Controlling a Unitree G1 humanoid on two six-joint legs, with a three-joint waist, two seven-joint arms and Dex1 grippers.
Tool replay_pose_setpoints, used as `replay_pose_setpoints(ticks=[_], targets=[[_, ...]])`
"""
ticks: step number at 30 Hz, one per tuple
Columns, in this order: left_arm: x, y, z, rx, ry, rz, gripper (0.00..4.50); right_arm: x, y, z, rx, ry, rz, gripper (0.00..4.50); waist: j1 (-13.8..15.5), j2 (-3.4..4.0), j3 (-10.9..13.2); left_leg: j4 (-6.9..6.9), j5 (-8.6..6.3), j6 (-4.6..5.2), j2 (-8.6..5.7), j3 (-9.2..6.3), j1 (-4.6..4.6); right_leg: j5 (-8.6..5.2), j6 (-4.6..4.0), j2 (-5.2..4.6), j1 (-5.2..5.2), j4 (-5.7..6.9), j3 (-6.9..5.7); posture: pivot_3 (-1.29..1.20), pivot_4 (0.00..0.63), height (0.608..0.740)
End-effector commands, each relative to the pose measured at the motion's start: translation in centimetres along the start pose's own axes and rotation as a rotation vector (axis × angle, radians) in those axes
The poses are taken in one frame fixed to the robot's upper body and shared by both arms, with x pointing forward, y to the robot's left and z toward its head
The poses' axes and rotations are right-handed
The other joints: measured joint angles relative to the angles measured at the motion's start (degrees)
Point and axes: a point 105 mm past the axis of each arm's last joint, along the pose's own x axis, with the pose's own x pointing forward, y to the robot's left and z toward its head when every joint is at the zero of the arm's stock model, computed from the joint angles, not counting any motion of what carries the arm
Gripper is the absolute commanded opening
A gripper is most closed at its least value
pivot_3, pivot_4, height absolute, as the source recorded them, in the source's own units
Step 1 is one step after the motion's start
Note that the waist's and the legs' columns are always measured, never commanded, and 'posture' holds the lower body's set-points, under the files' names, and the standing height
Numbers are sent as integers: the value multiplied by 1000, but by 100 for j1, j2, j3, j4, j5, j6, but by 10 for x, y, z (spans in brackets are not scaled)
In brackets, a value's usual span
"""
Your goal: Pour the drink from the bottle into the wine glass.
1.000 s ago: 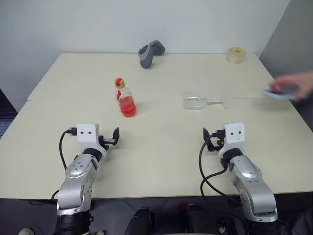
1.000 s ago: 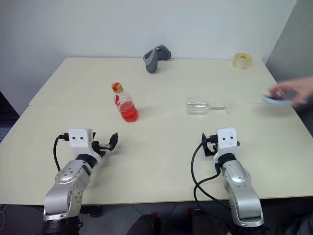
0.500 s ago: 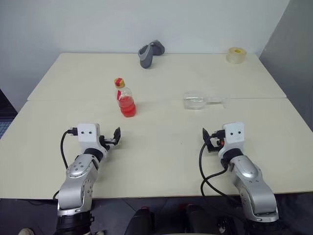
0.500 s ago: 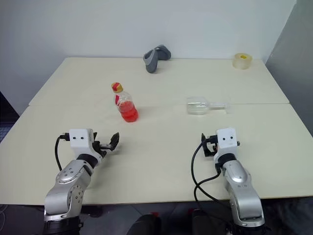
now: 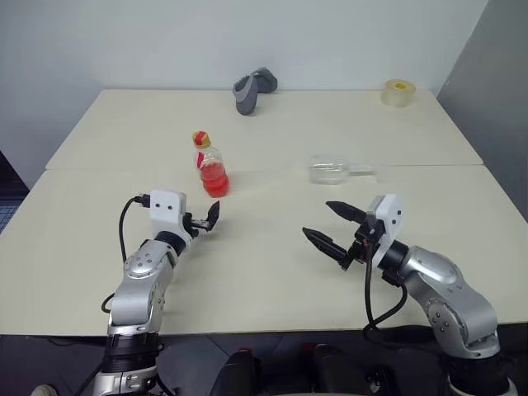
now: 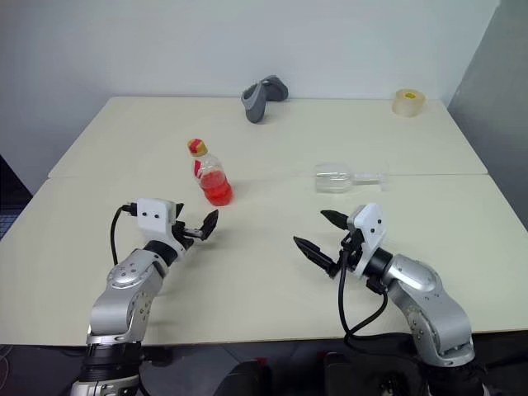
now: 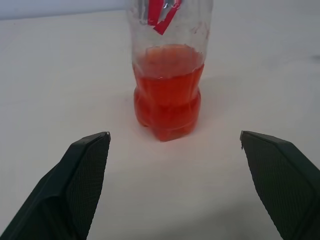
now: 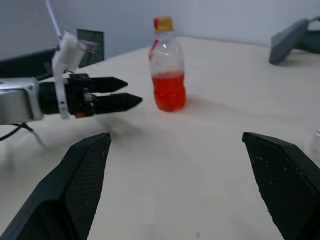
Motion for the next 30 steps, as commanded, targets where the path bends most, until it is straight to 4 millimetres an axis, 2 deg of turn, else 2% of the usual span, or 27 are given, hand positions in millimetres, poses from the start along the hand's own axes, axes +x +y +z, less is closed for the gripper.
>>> replay_pose_setpoints(ticks=[1,8,17,30], targets=[[7,0,12,30,-58,7,4469,8,-1,11,-8,-50,23,4500,3,0,0,1,0,0,0,1,-1,0,0,0,0,0,1,0,150,740],[24,9,16,4,-90,56,4469,14,2,14,-4,-61,51,4500,16,0,0,3,1,-1,-1,0,-4,1,1,-2,-2,-1,0,0,150,740],[59,2,24,-16,-120,12,4469,15,-4,26,-34,-76,33,4500,10,-1,0,5,1,-3,-3,0,-5,1,1,-1,-3,1,0,0,150,740],[92,2,35,-12,-142,-17,4469,14,-3,30,-53,-68,17,4500,6,-3,1,6,2,-4,-4,-1,-10,2,1,-2,-8,1,-1,0,150,740]])
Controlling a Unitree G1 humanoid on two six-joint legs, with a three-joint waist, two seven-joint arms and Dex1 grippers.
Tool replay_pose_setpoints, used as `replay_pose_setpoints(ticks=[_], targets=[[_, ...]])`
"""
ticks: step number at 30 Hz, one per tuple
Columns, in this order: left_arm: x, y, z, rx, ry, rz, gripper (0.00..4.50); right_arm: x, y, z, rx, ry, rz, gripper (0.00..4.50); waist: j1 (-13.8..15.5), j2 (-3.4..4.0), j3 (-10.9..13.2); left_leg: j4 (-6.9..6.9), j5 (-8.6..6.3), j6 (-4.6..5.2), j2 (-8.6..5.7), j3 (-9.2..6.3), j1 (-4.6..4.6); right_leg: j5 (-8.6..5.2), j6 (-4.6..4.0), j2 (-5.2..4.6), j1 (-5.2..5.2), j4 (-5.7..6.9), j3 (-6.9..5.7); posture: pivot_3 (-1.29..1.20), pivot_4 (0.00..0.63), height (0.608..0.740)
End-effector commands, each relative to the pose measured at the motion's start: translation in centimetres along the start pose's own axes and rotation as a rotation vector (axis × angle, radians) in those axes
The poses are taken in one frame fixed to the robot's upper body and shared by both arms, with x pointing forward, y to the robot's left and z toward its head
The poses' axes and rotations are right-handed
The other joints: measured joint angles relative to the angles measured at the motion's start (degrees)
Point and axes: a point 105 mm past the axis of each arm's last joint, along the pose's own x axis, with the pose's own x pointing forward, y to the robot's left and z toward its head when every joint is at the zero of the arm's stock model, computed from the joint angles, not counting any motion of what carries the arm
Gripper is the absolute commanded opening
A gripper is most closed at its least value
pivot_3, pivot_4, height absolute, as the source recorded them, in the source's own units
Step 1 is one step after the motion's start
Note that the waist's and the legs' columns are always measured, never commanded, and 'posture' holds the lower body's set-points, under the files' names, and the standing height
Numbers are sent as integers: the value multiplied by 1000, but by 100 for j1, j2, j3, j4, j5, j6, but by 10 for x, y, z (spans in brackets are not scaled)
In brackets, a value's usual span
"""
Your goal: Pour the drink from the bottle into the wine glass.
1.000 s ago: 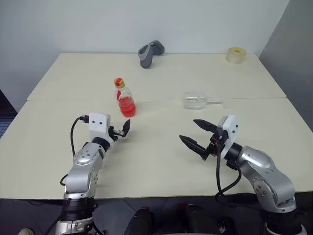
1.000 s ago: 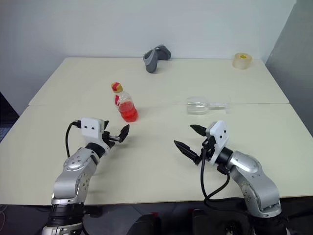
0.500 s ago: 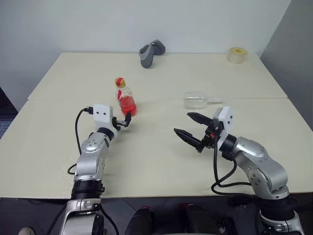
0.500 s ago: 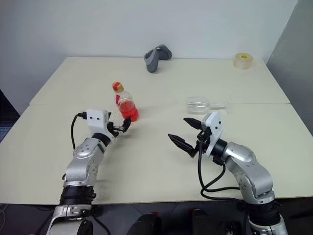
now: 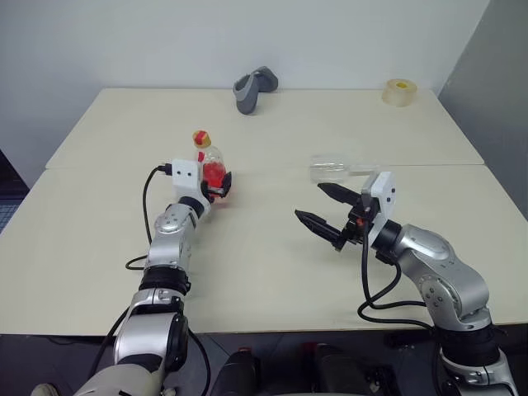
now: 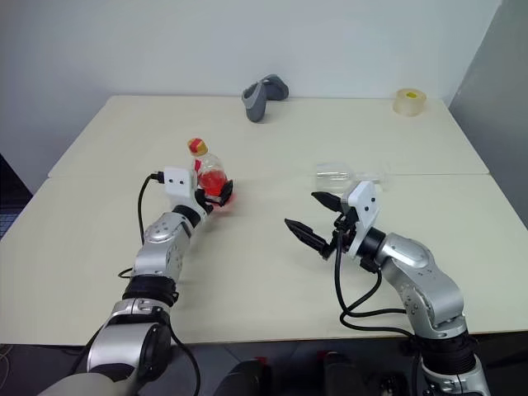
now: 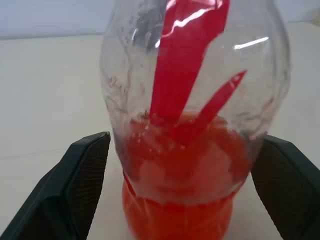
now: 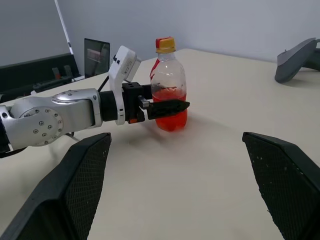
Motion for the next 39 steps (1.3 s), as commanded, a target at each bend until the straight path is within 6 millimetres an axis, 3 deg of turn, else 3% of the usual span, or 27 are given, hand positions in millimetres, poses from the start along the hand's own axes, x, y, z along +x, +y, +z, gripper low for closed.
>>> replay_pose_setpoints(ticks=[1,9,15,19,24,27,32,39], targets=[[11,0,18,16,-57,-9,4469,0,4,17,-44,-42,11,4500,-1,0,0,0,0,0,0,0,0,0,0,0,0,1,0,0,150,740],[17,-7,25,-12,-106,-55,4469,-3,3,20,-46,-39,-10,4500,-9,-1,0,0,1,-1,-1,0,-1,0,0,0,-3,2,1,0,150,740],[14,-11,19,-20,-103,-89,2730,-4,1,20,-41,-35,-24,4500,-8,-1,0,1,2,-3,-1,-1,-3,0,0,-1,-4,2,0,0,150,740],[14,-11,18,-19,-96,-95,2123,-1,-2,21,-35,-39,-32,4500,-8,-1,0,1,1,-2,-1,-1,-2,0,0,-1,-4,2,1,0,150,740],[16,-17,26,34,-74,-150,2048,6,-13,27,-40,-47,-83,4500,-9,-1,0,2,1,-1,-1,0,-2,0,0,-1,-5,3,2,0,150,740],[18,-39,44,93,-66,-328,2048,22,-28,42,-82,-62,-116,4500,-19,1,2,3,2,-3,-4,0,-3,0,0,-1,-6,7,2,0,150,740],[12,-70,68,154,-72,-595,2048,51,-30,69,-64,-112,-37,4500,-37,2,2,2,12,-19,-3,-5,-16,0,-2,0,-15,5,-4,0,150,740],[8,-96,80,149,-96,-772,2047,69,-35,87,-33,-106,75,4500,-41,6,5,11,12,-19,-6,-3,-33,1,-2,-4,-26,3,-2,0,150,740]])
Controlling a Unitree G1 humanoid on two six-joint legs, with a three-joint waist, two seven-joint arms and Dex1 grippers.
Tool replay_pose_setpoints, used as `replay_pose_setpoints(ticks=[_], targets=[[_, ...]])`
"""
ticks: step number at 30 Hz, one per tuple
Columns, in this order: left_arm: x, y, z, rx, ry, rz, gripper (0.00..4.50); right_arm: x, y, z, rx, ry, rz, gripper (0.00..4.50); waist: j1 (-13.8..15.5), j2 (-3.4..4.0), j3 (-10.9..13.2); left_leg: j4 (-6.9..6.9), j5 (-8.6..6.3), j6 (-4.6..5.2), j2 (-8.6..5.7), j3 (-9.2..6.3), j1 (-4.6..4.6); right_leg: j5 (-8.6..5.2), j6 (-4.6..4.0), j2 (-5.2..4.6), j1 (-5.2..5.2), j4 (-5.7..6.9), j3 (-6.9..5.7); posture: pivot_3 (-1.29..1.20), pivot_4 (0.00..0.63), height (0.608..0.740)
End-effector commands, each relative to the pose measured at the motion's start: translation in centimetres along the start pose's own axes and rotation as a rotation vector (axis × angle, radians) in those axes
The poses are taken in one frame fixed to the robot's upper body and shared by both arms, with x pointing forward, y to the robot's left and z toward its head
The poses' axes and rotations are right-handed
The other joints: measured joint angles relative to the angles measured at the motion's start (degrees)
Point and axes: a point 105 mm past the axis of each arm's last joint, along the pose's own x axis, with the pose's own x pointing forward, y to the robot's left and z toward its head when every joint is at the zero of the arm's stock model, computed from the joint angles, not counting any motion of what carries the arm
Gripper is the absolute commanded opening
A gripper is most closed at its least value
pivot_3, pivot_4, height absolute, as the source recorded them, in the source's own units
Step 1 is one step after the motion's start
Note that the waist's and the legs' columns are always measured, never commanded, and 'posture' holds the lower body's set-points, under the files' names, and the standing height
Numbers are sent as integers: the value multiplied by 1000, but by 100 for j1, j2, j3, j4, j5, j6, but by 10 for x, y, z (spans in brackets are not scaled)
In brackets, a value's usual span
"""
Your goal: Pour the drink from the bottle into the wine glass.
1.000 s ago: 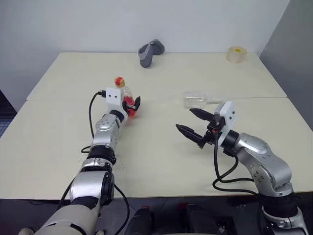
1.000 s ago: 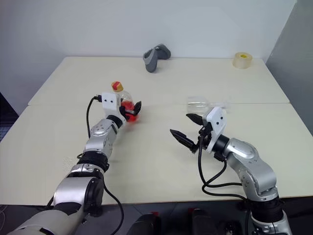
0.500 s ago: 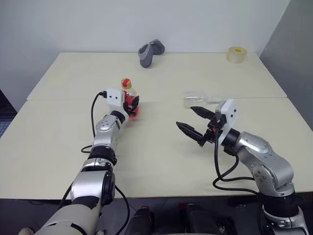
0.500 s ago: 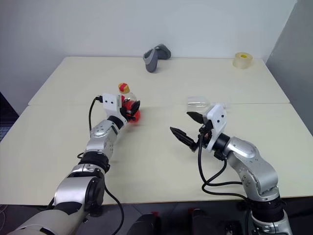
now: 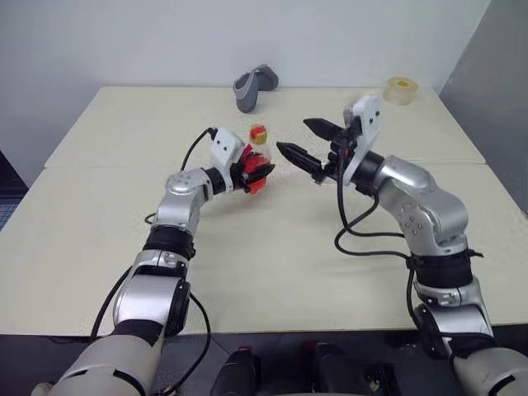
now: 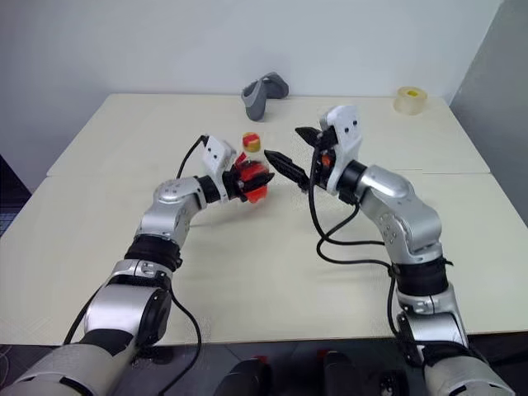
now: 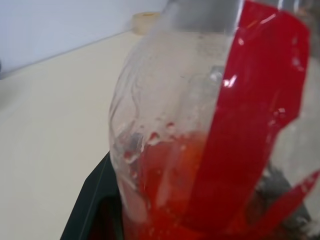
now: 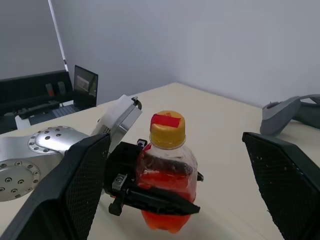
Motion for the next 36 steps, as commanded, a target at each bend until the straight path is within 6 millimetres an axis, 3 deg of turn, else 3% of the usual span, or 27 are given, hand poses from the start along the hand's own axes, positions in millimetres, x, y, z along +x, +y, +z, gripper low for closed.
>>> replay_pose_setpoints(ticks=[1,6,20,24,34,36], targets=[[8,-13,29,25,-92,-104,2047,5,1,18,18,-27,72,4500,0,1,1,0,0,0,0,1,-2,0,0,-1,-2,0,1,0,150,740],[16,-32,35,6,-122,-206,1979,14,4,24,11,-20,127,4500,-3,4,3,6,0,1,0,-2,-22,1,-1,-1,-20,6,-4,0,150,740],[19,-38,38,-14,-146,-217,1957,22,1,25,-5,-20,139,4500,-4,5,3,7,0,1,1,-1,-25,1,-1,-1,-24,8,-1,0,150,740],[18,-37,38,-12,-146,-212,1948,23,1,25,-19,-21,142,3565,-4,5,3,7,1,1,1,-1,-27,1,-1,-1,-27,9,-1,0,150,740],[16,-38,40,-12,-153,-216,1943,22,-1,23,-63,-17,139,11,-6,5,3,8,1,0,0,1,-33,1,-2,-1,-35,12,2,0,150,740],[15,-41,43,-9,-158,-227,1943,21,-2,22,-81,-10,137,0,-9,6,3,8,1,0,0,2,-35,1,-2,-1,-38,13,4,0,150,740]])
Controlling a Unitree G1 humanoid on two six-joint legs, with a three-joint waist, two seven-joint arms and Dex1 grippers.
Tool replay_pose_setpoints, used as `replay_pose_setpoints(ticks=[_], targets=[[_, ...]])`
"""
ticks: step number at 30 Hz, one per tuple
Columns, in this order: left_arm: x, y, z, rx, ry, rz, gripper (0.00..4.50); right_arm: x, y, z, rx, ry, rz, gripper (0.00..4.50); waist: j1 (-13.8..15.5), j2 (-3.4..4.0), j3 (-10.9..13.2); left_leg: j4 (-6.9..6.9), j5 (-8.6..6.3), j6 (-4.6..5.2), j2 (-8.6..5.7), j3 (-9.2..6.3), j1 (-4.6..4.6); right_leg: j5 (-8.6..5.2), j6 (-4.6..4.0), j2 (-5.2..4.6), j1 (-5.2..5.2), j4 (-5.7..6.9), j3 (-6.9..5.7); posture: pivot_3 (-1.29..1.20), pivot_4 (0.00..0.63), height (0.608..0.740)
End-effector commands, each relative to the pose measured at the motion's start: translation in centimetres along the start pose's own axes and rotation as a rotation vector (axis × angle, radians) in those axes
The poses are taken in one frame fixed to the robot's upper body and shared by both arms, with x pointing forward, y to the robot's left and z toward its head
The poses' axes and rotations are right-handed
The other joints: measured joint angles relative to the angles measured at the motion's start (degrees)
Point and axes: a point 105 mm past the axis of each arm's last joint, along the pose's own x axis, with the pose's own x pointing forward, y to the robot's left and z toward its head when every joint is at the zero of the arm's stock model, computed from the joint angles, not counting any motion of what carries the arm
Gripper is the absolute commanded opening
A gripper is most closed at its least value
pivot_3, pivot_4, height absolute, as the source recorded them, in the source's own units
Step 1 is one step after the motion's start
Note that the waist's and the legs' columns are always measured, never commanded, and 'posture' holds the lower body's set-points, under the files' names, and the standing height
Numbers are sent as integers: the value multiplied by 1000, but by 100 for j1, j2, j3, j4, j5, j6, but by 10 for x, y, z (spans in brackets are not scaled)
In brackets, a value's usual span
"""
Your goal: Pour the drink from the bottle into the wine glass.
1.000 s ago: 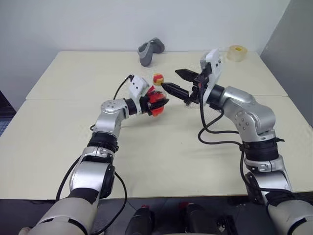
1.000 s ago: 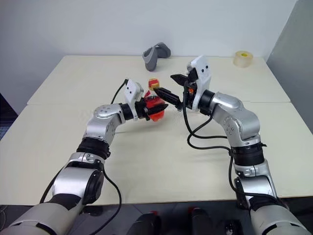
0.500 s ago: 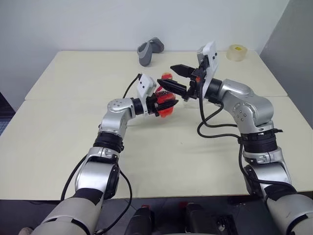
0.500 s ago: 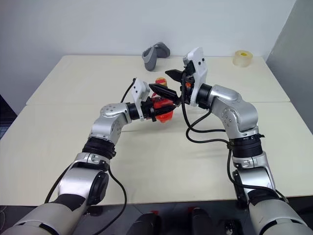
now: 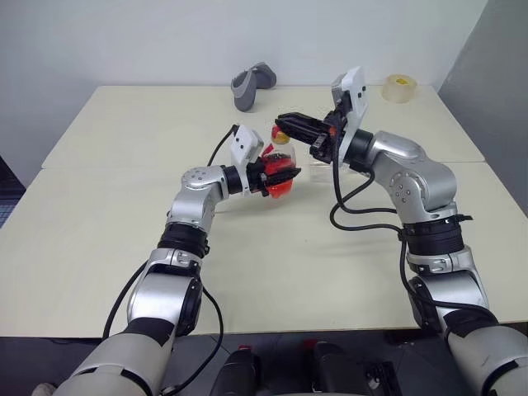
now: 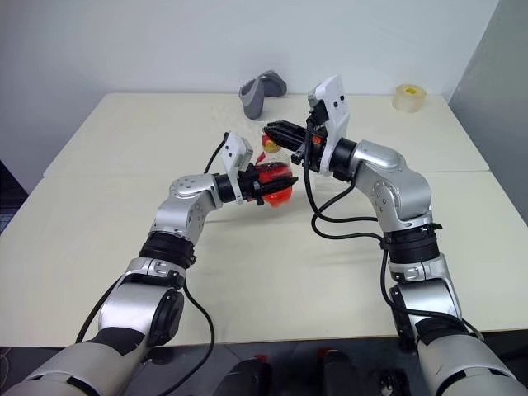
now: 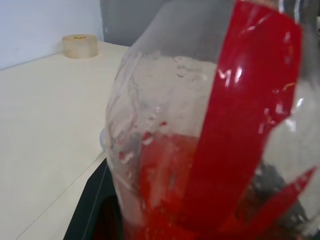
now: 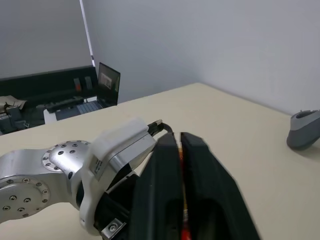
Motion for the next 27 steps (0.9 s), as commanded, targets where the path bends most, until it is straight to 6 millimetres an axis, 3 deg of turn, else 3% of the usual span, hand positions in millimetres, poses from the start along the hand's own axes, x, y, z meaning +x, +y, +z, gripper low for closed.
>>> replay_pose_setpoints(ticks=[1,5,9,12,19,27], targets=[[1,-6,31,65,-85,-32,1943,2,5,11,-62,-19,28,0,-1,0,0,0,0,0,0,1,-2,0,0,0,-2,0,1,0,150,740],[-4,-16,43,69,-98,-75,1942,1,9,13,-62,-21,64,0,-9,1,1,0,0,0,0,1,-3,0,0,0,-5,3,3,0,150,740],[-17,-30,51,88,-88,-120,1940,3,2,29,-17,-60,87,0,-42,2,1,0,0,-1,1,2,-5,0,-1,0,-10,7,6,0,150,740],[-19,-29,50,78,-83,-90,1939,1,6,34,47,-82,141,605,-33,2,1,0,1,-1,1,-1,-5,1,-1,0,-8,6,2,0,150,740],[-23,-31,46,62,-79,-77,1921,-5,13,36,93,-71,202,2925,-1,4,2,5,0,-1,1,1,-7,1,-2,-1,-7,6,3,0,150,740],[-26,-27,42,47,-73,-59,1921,-14,19,41,126,-72,258,2951,-4,4,2,5,0,0,1,2,-7,1,-2,-1,-7,7,3,0,150,740]])
